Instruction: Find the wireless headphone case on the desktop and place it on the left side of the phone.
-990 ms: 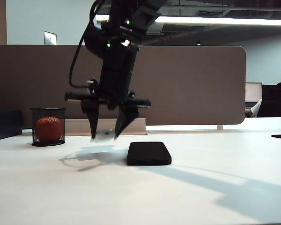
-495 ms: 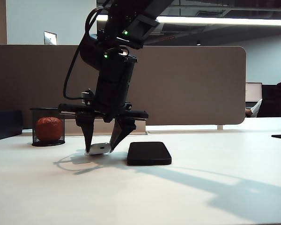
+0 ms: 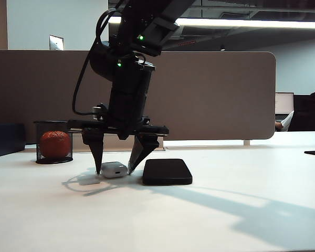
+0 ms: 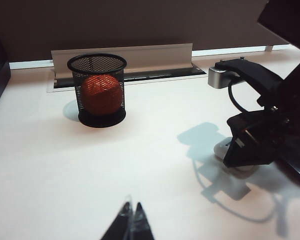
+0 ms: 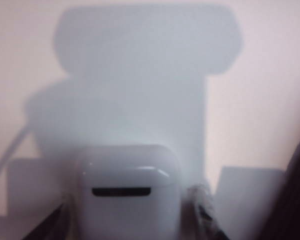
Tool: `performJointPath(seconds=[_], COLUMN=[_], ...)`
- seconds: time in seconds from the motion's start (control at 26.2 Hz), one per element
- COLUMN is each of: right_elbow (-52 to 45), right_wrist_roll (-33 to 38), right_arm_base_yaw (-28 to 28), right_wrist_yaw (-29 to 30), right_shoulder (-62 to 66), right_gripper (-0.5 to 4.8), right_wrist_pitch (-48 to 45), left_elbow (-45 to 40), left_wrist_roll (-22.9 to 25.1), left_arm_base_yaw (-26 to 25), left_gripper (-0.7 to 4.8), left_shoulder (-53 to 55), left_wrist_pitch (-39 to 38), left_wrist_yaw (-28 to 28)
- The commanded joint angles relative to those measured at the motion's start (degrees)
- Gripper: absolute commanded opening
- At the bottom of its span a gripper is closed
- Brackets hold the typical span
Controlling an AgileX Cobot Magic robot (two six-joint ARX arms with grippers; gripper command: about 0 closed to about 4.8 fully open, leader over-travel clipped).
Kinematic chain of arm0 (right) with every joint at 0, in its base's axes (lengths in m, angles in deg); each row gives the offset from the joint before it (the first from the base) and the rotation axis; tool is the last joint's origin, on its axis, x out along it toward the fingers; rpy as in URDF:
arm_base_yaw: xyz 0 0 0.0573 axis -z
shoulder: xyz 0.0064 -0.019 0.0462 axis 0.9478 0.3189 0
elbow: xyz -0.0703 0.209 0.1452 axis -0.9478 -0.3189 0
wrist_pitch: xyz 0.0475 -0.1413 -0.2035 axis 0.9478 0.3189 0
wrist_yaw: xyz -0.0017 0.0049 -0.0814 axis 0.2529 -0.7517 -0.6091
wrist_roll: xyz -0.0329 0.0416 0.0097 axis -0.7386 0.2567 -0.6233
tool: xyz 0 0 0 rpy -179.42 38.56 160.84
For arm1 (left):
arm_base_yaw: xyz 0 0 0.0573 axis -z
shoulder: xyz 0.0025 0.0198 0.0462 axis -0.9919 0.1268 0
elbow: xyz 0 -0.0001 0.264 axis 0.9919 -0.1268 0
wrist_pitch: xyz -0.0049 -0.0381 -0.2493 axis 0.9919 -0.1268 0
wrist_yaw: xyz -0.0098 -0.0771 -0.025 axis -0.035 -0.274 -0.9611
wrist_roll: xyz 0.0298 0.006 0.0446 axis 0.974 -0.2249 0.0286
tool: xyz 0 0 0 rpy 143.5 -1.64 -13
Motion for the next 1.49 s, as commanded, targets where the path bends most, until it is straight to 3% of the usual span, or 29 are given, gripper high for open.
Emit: performJointPath(seconds=[0.04, 0.46, 0.99, 1.49], right_elbow=[0.3, 0.4, 0.8, 0.8], right_wrist_roll=[0.3, -1.6, -5.8, -15.6], right_arm_base_yaw=[-0.1, 1.4, 9.8, 19.1], right_wrist_yaw=[-0.1, -4.0, -6.8, -10.3], right_shoulder=[-0.7, -8.1, -20.7, -38.2], right_gripper=[3.17, 3.15, 3.14, 2.57], right_wrist_pitch=[-0.2, -2.0, -1.9, 2.8], left_elbow=[0.2, 0.2, 0.2, 0.2], left_wrist_roll=[0.0, 0.0, 0.0, 0.0], left_arm_base_yaw=[-0.1, -0.1, -0.1, -0.1], left_gripper=[-0.06, -0.06, -0.06, -0.06], left_shoulder=[0.0, 0.0, 0.0, 0.0], left_wrist_pitch=[1.0, 1.0, 0.7, 0.7], left_wrist_yaw=[-0.1, -0.3, -15.6, -15.6])
